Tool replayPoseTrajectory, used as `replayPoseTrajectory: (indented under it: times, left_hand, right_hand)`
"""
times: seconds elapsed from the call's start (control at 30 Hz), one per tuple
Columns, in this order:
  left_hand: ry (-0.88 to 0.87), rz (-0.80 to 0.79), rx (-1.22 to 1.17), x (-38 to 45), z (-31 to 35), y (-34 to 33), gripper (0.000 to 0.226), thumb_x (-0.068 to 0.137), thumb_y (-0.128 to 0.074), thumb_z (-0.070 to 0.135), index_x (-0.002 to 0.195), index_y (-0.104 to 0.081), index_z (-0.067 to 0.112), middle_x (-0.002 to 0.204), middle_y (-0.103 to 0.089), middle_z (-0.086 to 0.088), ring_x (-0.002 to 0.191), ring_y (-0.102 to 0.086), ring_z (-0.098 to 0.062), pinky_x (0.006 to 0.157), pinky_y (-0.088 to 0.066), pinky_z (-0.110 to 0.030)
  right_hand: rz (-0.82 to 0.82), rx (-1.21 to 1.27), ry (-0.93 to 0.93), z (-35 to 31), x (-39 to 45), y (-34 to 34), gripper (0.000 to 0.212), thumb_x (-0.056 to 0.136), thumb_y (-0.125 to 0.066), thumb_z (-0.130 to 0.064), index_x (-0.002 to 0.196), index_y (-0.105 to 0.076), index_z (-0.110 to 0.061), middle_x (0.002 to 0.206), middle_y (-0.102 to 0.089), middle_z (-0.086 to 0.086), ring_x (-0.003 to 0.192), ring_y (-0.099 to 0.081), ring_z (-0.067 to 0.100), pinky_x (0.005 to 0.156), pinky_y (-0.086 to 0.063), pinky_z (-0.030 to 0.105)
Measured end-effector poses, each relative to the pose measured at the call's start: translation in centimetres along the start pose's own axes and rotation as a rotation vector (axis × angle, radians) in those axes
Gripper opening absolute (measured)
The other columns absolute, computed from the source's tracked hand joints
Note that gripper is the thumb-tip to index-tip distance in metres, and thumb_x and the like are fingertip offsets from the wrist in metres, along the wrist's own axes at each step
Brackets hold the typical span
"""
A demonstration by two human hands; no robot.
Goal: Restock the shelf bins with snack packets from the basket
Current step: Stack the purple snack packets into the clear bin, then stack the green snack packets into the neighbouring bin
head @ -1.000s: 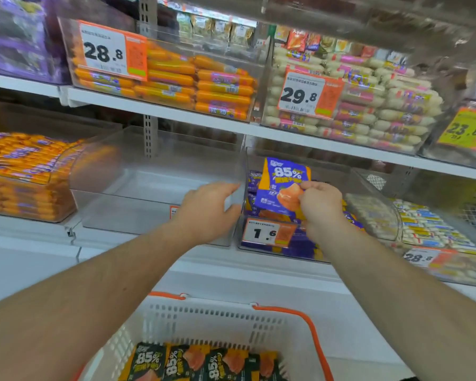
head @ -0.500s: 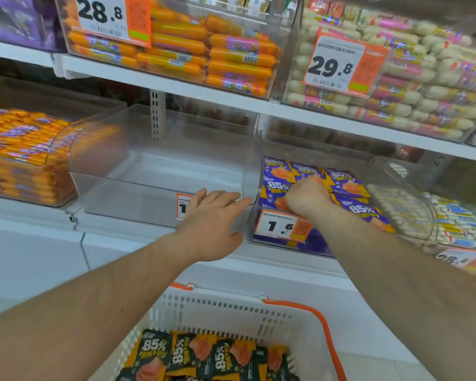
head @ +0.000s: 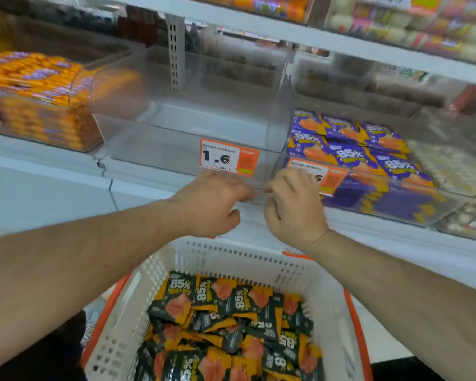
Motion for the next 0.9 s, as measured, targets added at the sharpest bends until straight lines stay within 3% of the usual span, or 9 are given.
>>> replayPoseTrajectory:
  times: [0.13, 0.23, 0.33, 0.4, 0.47, 0.53, 0.6, 0.77, 0.9]
  left_hand:
    - [0.168, -0.648, -0.018, -3.7, -2.6, -4.3, 0.038, 0.098, -0.048, 0.029, 0.136, -0.05, 0.027, 0.138, -0.053, 0.005, 0.123, -0.05, -0.018, 0.101, -0.04, -0.032]
    - [0.208, -0.829, -0.001, -5.3, -4.1, -5.6, 0.037, 0.1, -0.046, 0.03, 0.135, -0.052, 0.021, 0.14, -0.05, 0.002, 0.123, -0.05, -0.021, 0.103, -0.04, -0.033]
    - [0.261, -0.825, -0.061, -5.2, -5.3, -6.2, 0.037, 0.1, -0.045, 0.031, 0.134, -0.053, 0.018, 0.138, -0.052, 0.0, 0.122, -0.051, -0.022, 0.103, -0.042, -0.036]
    - [0.283, -0.815, -0.095, -4.9, -5.6, -6.7, 0.04, 0.101, -0.044, 0.031, 0.139, -0.048, 0.02, 0.144, -0.047, 0.001, 0.129, -0.046, -0.021, 0.105, -0.038, -0.033]
    - [0.291, -0.823, -0.129, -4.6, -5.7, -7.4, 0.042, 0.101, -0.044, 0.031, 0.142, -0.045, 0.021, 0.147, -0.044, 0.001, 0.131, -0.043, -0.02, 0.104, -0.035, -0.031]
    - [0.293, -0.833, -0.147, -4.4, -5.9, -8.0, 0.042, 0.101, -0.044, 0.031, 0.141, -0.046, 0.022, 0.146, -0.045, 0.002, 0.13, -0.044, -0.018, 0.101, -0.035, -0.029]
    - [0.297, -0.836, -0.155, -4.5, -6.4, -8.2, 0.041, 0.1, -0.046, 0.031, 0.14, -0.047, 0.023, 0.143, -0.048, 0.002, 0.127, -0.046, -0.017, 0.101, -0.036, -0.029]
    - [0.308, -0.854, -0.112, -4.9, -7.4, -7.7, 0.042, 0.099, -0.045, 0.028, 0.14, -0.047, 0.021, 0.14, -0.05, 0.0, 0.124, -0.049, -0.019, 0.1, -0.04, -0.032]
    - [0.301, -0.81, -0.105, -4.1, -7.4, -7.0, 0.04, 0.1, -0.044, 0.027, 0.139, -0.048, 0.019, 0.143, -0.048, -0.001, 0.128, -0.047, -0.021, 0.104, -0.039, -0.033]
  right_hand:
    - [-0.842, 0.119, -0.118, -3.1, -7.8, -8.5, 0.013, 0.084, -0.049, -0.013, 0.085, -0.062, -0.015, 0.087, -0.062, 0.003, 0.083, -0.057, 0.026, 0.072, -0.046, 0.035]
    - [-1.181, 0.079, -0.256, -4.4, -12.9, -12.6, 0.013, 0.093, -0.047, -0.026, 0.089, -0.057, -0.019, 0.094, -0.058, 0.0, 0.086, -0.054, 0.021, 0.071, -0.045, 0.032]
    - [-1.297, 0.133, -0.361, -5.6, -16.8, -17.0, 0.008, 0.089, -0.053, -0.017, 0.096, -0.054, -0.017, 0.104, -0.055, 0.003, 0.097, -0.053, 0.026, 0.082, -0.049, 0.034]
    - [-1.365, 0.098, -0.338, -6.3, -19.1, -19.9, 0.04, 0.087, -0.058, -0.025, 0.124, -0.05, -0.015, 0.134, -0.048, 0.008, 0.125, -0.044, 0.029, 0.104, -0.039, 0.039]
    - [-1.445, 0.039, -0.327, -6.8, -20.9, -21.9, 0.078, 0.087, -0.061, -0.044, 0.149, -0.026, -0.013, 0.158, -0.021, 0.013, 0.145, -0.019, 0.032, 0.117, -0.019, 0.046]
    - [-1.496, 0.035, -0.35, -7.2, -22.3, -23.1, 0.099, 0.083, -0.061, -0.056, 0.155, -0.009, -0.013, 0.162, -0.006, 0.011, 0.149, -0.007, 0.031, 0.119, -0.011, 0.048]
    - [-1.486, 0.002, -0.324, -7.4, -22.8, -23.3, 0.103, 0.079, -0.065, -0.061, 0.154, -0.012, -0.013, 0.16, -0.016, 0.011, 0.146, -0.017, 0.031, 0.118, -0.017, 0.048]
    - [-1.451, -0.063, -0.157, -7.9, -20.5, -22.1, 0.055, 0.088, -0.063, -0.033, 0.135, -0.044, -0.012, 0.13, -0.054, 0.012, 0.122, -0.05, 0.032, 0.104, -0.038, 0.044]
    - [-1.416, -0.025, -0.182, -6.9, -15.6, -20.5, 0.021, 0.089, -0.051, -0.009, 0.106, -0.062, -0.012, 0.103, -0.065, 0.009, 0.095, -0.063, 0.029, 0.08, -0.054, 0.04]
Point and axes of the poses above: each hand's wrist, its own x-axis towards the middle knuckle, its own y-axis out of the back of the hand, z = x × y, the point moved 5 cm from there along x, towards the middle knuckle
